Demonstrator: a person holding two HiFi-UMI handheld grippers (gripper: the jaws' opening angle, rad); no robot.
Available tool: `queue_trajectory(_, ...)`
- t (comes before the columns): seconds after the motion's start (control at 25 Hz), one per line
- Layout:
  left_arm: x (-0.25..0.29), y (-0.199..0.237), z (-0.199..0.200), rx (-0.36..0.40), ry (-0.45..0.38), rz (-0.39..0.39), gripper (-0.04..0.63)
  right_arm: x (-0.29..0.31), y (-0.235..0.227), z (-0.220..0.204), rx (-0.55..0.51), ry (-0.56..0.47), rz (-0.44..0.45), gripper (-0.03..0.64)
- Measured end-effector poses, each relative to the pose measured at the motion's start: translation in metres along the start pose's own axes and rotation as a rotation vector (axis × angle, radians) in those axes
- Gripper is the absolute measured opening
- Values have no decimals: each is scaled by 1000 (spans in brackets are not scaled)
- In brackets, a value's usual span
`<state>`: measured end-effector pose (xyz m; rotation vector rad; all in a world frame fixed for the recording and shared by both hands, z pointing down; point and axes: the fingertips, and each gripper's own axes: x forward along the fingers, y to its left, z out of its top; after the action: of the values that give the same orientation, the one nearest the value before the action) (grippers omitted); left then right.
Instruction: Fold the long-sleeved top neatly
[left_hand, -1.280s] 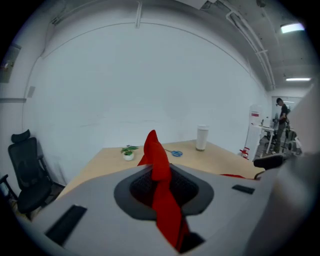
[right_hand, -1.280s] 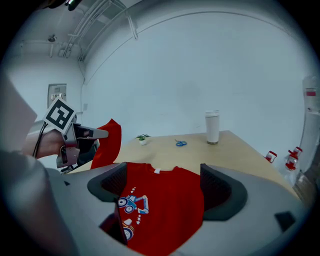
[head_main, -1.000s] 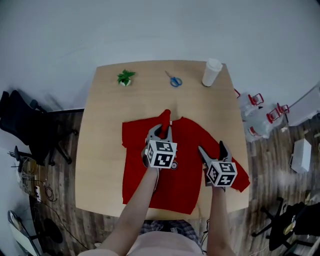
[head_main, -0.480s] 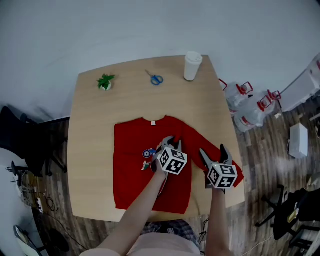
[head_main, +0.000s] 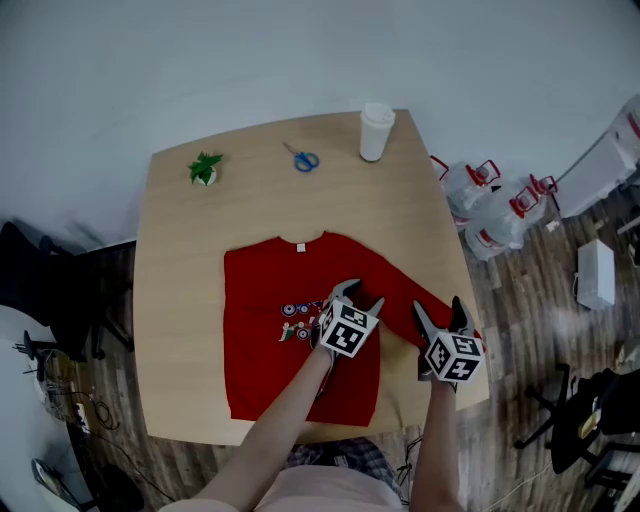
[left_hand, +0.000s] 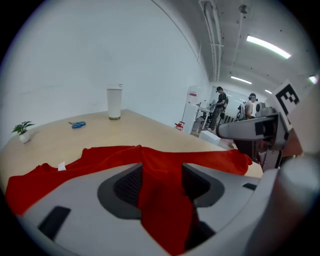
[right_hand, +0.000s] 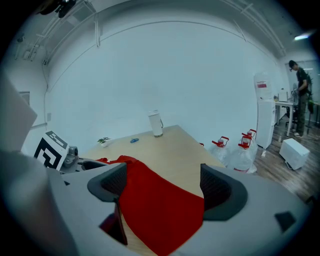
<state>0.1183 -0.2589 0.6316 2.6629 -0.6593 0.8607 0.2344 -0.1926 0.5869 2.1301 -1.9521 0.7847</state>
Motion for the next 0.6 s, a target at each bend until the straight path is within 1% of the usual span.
queue_trajectory(0.16, -16, 12, 16, -58, -74, 42, 238, -16, -15, 3, 18, -28, -50, 443)
queue_trajectory(0.2, -18, 13, 20, -71, -87, 47, 217, -20, -19, 3, 22, -34, -63, 443)
queue_trajectory(0.24, -20, 14, 23, -81, -97, 46, 212, -25, -23, 3, 25, -39, -76, 443)
queue_trajectory(0.4, -17, -6, 34, -98, -127, 14, 215, -54, -54, -7, 55, -45, -148, 440)
queue_trajectory(0.52, -13, -28, 39, -97, -138, -29, 238, -80, -77, -21, 88, -43, -211, 434)
queue_trajectory(0.6, -9, -42, 41, -100, -143, -57, 265, -97, -91, -31, 109, -41, -250, 433)
